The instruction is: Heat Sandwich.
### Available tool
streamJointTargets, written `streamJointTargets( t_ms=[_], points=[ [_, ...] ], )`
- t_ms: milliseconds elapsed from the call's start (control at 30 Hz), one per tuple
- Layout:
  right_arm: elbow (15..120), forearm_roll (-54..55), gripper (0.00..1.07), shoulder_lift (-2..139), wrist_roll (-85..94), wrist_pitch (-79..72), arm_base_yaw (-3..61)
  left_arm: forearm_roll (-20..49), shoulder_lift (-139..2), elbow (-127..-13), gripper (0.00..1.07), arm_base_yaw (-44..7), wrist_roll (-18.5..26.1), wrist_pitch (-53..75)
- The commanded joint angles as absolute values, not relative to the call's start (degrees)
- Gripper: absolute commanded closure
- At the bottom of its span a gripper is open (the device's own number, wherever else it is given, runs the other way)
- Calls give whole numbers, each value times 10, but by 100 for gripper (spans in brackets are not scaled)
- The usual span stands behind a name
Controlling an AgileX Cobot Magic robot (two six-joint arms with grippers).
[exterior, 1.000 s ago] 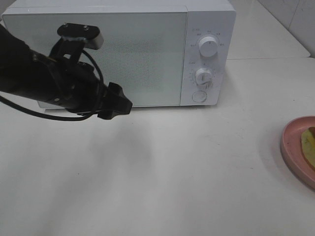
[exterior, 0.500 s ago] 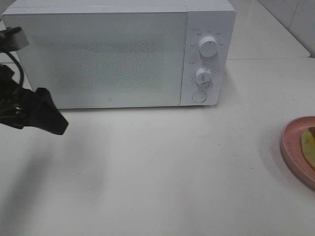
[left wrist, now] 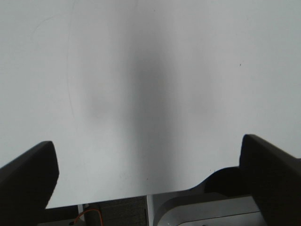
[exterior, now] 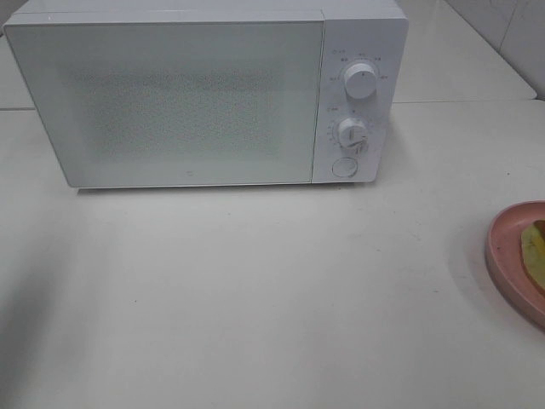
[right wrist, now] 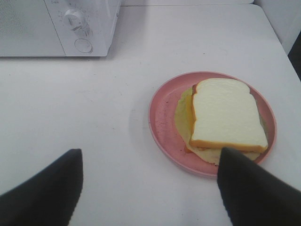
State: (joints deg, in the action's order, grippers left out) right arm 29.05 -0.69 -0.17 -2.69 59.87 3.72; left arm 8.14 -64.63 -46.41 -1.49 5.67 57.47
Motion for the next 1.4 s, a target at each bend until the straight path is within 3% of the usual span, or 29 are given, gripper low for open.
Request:
streamJointTargets(
  t_ms=[33,467,1167,1400],
  points=[
    [289,-6,32,-18,-19,594,34,60,-559,-412,7,-13,49,599],
    [289,-6,32,-18,-19,594,34,50,-296,-283,7,-13,50,593],
    [289,-6,32,-18,-19,594,34,52,1,-284,7,-13,50,592],
    [289,-6,32,-15,-19,594,34,53,19,-284,7,-13,50,592]
  ],
)
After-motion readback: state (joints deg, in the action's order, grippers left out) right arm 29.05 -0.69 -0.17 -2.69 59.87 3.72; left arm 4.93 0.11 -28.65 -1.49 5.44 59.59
